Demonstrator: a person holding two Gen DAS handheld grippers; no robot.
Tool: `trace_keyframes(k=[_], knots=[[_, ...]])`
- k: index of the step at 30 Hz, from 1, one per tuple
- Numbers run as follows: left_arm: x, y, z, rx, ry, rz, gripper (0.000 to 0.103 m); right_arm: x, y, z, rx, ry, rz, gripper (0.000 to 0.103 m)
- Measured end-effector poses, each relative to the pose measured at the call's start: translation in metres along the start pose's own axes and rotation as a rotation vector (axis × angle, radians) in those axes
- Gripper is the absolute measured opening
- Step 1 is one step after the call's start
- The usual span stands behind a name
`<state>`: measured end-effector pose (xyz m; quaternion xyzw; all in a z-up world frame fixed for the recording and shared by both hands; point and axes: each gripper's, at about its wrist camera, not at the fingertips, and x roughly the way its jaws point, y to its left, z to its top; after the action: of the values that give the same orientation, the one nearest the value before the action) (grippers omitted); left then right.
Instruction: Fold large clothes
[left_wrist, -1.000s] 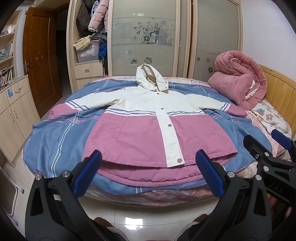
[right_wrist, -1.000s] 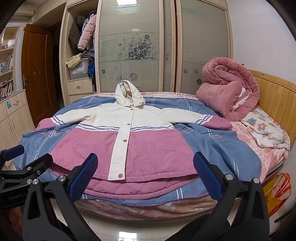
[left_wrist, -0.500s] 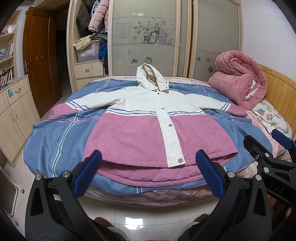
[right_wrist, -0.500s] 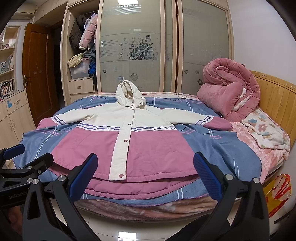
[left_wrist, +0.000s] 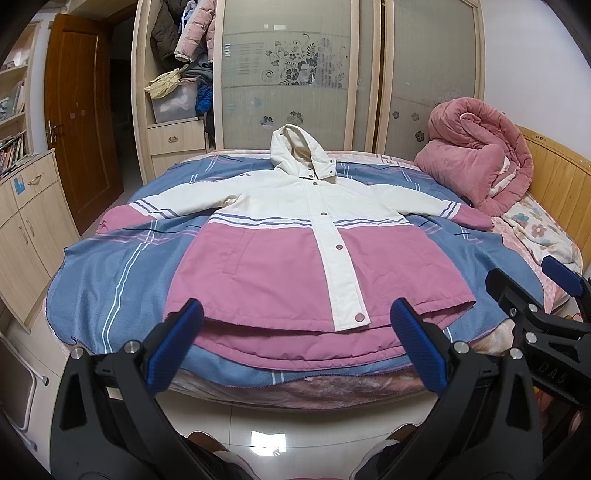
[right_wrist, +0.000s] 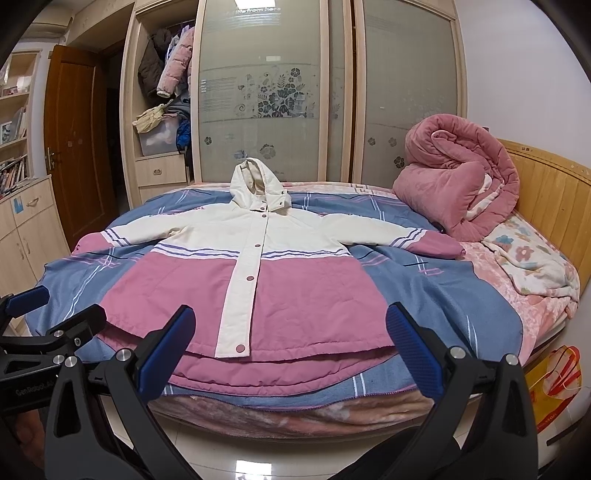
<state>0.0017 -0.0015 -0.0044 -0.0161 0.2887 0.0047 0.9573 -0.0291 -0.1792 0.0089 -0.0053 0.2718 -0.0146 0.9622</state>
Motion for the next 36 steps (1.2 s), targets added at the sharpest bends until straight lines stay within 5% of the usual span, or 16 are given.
trace_keyframes(k=[27, 36], knots=[[0.022, 0.0, 0.001, -0.005, 0.058, -0.015, 0.101, 0.017, -0.006, -0.007, 0.014, 0.029, -0.013, 0.102], [0.002, 0.028, 0.05, -0.122, 0.179, -0.08, 0.101, 0.022, -0.016, -0.013, 0.028, 0.051, -0.049, 0.102]])
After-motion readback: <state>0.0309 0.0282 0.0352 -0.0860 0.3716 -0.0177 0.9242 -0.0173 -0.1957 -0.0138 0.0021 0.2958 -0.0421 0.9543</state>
